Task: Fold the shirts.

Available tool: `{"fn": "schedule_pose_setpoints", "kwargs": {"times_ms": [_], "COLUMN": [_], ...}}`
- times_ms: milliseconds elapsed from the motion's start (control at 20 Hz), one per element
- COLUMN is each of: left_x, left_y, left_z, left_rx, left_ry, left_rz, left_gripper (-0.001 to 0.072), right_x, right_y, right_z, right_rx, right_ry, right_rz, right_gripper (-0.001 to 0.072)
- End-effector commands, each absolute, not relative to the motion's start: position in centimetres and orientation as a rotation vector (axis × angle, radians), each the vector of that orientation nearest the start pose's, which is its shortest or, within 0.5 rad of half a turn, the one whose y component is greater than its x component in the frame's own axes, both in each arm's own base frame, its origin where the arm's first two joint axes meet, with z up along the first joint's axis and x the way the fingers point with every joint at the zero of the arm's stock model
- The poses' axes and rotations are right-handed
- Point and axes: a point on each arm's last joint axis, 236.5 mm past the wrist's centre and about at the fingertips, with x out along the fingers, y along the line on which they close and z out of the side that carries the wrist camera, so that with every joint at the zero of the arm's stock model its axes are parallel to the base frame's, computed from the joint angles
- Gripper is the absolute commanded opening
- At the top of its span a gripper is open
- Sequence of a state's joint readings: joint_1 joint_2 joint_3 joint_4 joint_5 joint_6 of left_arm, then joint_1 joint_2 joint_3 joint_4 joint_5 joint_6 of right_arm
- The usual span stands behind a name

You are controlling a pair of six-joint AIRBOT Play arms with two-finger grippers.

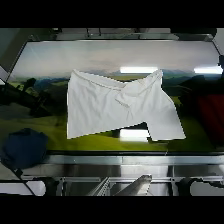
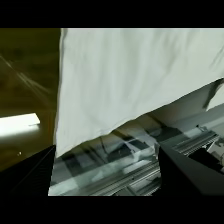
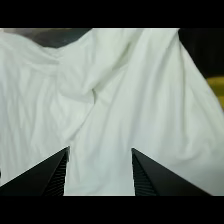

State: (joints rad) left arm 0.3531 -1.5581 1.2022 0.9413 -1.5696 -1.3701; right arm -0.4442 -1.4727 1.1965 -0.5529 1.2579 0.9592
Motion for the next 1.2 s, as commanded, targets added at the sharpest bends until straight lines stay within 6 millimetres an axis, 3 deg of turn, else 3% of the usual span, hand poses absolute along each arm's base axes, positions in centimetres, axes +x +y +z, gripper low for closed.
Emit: {"fn": "schedule_pose_setpoints", "kwargs": {"times_ms": [0, 150, 250, 350, 500, 700, 750, 900, 1150], "left_x": [26.0, 23.8, 23.7, 24.4, 27.3, 28.8, 28.9, 29.0, 31.0], "left_y": [-4.4, -5.6, -6.0, -7.1, -9.3, -9.6, -9.7, -9.9, -9.4], "left_z": [-6.7, -8.6, -9.8, -10.4, -10.8, -11.1, -10.9, -10.2, -7.3], "left_rx": [-0.744, -0.734, -0.724, -0.723, -0.751, -0.737, -0.737, -0.703, -0.687], "left_ry": [1.744, 1.756, 1.736, 1.7, 1.587, 1.581, 1.584, 1.582, 1.546], "left_rz": [-0.264, -0.238, -0.221, -0.251, -0.31, -0.335, -0.345, -0.407, -0.463], "left_gripper": [0.0691, 0.0691, 0.0691, 0.0691, 0.0691, 0.0689, 0.0587, 0.0003, 0.0024], "right_x": [41.4, 40.8, 40.7, 40.8, 40.9, 40.7, 40.7, 40.7, 41.2], "right_y": [1.0, 1.5, 1.6, 1.7, 1.8, 1.9, 1.9, 1.1, -2.5], "right_z": [4.1, 4.2, 4.3, 4.5, 4.7, 4.7, 4.7, 3.7, -0.5], "right_rx": [0.713, 0.707, 0.707, 0.715, 0.719, 0.717, 0.713, 0.676, 0.588], "right_ry": [1.037, 1.051, 1.055, 1.047, 1.039, 1.043, 1.042, 1.058, 1.131], "right_rz": [0.556, 0.59, 0.596, 0.601, 0.606, 0.617, 0.618, 0.581, 0.393], "right_gripper": [0.0446, 0.0445, 0.0444, 0.0444, 0.0444, 0.0444, 0.0444, 0.0444, 0.044]}}
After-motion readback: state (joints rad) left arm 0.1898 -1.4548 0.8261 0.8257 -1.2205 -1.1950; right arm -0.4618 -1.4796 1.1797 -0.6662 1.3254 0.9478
